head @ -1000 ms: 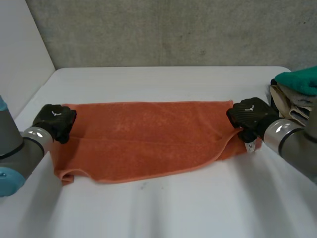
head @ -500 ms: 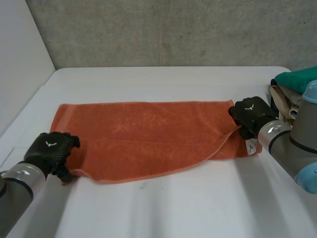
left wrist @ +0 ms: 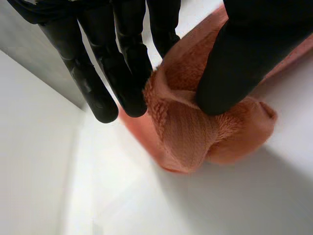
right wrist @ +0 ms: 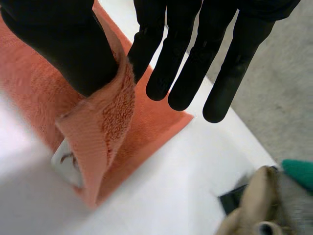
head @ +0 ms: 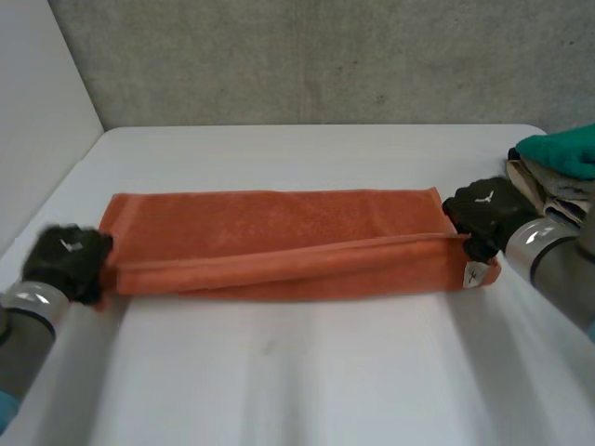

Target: Fold the laundry.

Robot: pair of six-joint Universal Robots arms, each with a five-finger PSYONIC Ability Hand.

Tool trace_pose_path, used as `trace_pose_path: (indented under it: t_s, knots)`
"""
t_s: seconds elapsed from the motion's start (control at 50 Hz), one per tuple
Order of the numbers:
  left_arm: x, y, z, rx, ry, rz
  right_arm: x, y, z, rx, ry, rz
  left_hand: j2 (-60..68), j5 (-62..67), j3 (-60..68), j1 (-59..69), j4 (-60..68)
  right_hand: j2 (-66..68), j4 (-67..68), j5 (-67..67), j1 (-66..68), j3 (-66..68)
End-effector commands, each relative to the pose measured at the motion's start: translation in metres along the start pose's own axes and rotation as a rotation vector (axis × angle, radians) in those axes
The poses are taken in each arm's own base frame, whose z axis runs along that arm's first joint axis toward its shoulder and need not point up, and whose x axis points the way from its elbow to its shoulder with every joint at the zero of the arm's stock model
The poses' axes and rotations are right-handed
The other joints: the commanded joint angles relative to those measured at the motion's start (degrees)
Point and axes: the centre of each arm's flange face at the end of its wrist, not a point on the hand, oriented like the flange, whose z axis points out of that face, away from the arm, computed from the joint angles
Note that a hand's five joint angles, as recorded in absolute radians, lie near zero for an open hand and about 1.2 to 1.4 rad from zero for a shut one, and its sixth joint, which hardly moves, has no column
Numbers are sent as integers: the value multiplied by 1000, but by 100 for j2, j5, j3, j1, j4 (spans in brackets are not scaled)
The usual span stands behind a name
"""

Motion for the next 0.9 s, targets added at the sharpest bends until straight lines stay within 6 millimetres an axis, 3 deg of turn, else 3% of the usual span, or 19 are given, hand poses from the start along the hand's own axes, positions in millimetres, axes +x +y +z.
trace_pose_path:
  t_s: [0.02,0.1,0.2,0.3,0.42,0.44,0.5,0.56,0.58,0.64,0.66,0.74,0.8,0.9]
  knots:
    - [-38,-65,-29,232,-102,22,43,-45,-54,36,101,-172,1159,1538,1190,1529,1132,1262,1132,1453,1452,1186]
    - [-43,-80,-41,219,-38,63,56,-61,-80,51,140,-206,1159,1538,1190,1529,1132,1262,1132,1453,1452,1186]
    - [-42,-70,-29,79,54,97,45,-50,-83,-16,30,-205,1159,1538,1190,1529,1132,1262,1132,1453,1452,1186]
    - [-28,-47,3,-54,149,180,15,-34,-57,-58,-120,-210,1159,1538,1190,1529,1132,1262,1132,1453,1452,1186]
    - [-16,-36,52,-58,143,286,16,-17,-8,-115,-90,-199,1159,1538,1190,1529,1132,1262,1132,1453,1452,1186]
    - [-17,-40,67,-26,107,306,17,-17,7,-105,-65,-198,1159,1538,1190,1529,1132,1262,1132,1453,1452,1186]
    - [-24,-55,92,61,29,318,23,-29,30,-53,1,-201,1159,1538,1190,1529,1132,1262,1132,1453,1452,1186]
    - [-43,-95,121,261,-119,316,48,-62,56,99,162,-189,1159,1538,1190,1529,1132,1262,1132,1453,1452,1186]
    - [-57,-120,127,366,-204,305,65,-82,64,199,257,-178,1159,1538,1190,1529,1132,1262,1132,1453,1452,1186]
    - [-79,-160,128,533,-337,261,95,-118,66,384,417,-159,1159,1538,1190,1529,1132,1262,1132,1453,1452,1186]
    - [-95,-185,122,644,-420,214,110,-138,62,500,505,-141,1159,1538,1190,1529,1132,1262,1132,1453,1452,1186]
    - [-128,-224,102,846,-560,74,135,-174,41,739,656,-92,1159,1538,1190,1529,1132,1262,1132,1453,1452,1186]
    - [-134,-226,98,857,-556,18,142,-186,24,827,696,-75,1159,1538,1190,1529,1132,1262,1132,1453,1452,1186]
    - [-128,-197,104,721,-463,-7,129,-172,20,803,634,-79,1159,1538,1190,1529,1132,1262,1132,1453,1452,1186]
